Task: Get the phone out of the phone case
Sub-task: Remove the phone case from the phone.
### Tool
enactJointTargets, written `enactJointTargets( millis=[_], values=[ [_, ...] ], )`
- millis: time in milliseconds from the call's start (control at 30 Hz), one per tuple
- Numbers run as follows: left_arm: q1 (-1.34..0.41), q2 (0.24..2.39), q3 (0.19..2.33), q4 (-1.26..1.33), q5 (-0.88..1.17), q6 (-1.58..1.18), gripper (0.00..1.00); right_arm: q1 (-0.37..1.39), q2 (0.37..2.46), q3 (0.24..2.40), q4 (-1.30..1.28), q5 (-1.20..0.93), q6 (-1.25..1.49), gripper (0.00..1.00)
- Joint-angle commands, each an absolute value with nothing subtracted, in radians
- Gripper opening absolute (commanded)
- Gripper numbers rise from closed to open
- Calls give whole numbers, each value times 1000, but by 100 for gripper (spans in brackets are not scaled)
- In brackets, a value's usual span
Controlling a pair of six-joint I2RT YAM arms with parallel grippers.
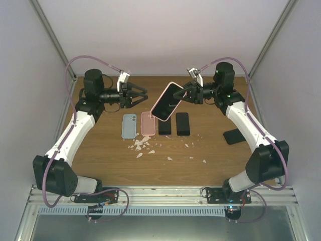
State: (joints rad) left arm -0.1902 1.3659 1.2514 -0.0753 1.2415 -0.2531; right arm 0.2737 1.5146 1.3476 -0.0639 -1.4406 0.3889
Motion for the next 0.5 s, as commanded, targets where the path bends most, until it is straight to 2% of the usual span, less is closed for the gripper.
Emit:
enactJointTargets(
  millis=[0, 233, 467],
  values=[
    [-191, 1319, 1159, 114, 1255, -393, 55, 265, 1474, 1342, 321, -1490, 703, 0],
    [-191, 1253, 1001, 355, 1290, -633, 55, 261, 1486, 1239, 867, -1449, 1202, 0],
    [-197, 1203, 957, 360, 1258, -631, 55, 256, 1493, 1217, 931, -1403, 1269, 0]
  ],
)
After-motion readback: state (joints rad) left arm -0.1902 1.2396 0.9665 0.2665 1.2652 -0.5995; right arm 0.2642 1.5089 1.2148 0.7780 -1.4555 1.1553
